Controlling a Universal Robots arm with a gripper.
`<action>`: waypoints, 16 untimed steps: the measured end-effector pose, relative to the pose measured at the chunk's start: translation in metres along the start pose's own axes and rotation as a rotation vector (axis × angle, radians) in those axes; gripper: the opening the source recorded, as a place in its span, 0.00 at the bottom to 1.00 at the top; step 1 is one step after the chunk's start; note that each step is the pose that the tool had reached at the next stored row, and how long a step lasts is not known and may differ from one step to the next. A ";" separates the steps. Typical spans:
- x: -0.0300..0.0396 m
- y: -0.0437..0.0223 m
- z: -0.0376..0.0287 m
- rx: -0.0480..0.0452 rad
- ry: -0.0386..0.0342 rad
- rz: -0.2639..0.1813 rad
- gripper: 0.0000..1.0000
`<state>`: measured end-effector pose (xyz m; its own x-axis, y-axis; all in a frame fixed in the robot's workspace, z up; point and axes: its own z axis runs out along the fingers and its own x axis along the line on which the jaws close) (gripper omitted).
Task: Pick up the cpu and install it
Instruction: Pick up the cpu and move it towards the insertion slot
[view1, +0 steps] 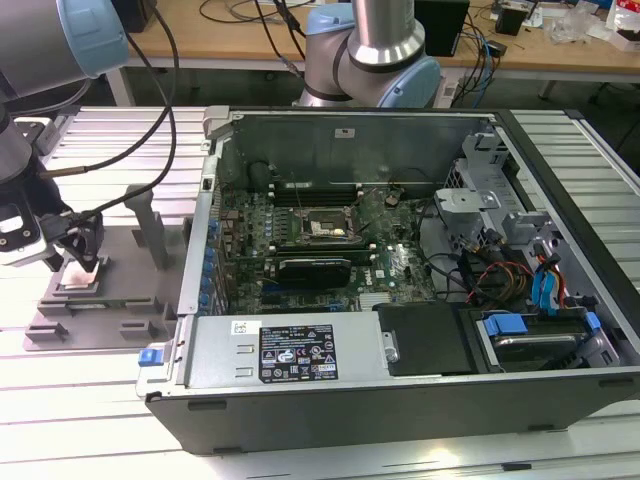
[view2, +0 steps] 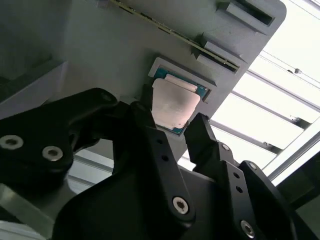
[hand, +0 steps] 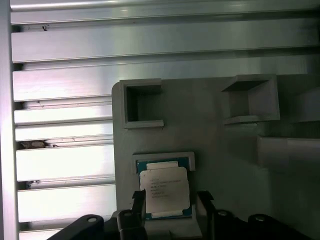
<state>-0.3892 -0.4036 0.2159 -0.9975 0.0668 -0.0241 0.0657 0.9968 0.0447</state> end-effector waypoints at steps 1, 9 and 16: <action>0.0000 0.0000 0.0000 0.0000 0.0001 0.000 0.60; 0.0001 -0.0002 0.0046 -0.0001 -0.0001 0.000 0.66; 0.0004 -0.0006 0.0149 -0.0002 0.0023 -0.014 0.66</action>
<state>-0.3893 -0.4036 0.2010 -0.9984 0.0529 -0.0223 0.0518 0.9977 0.0446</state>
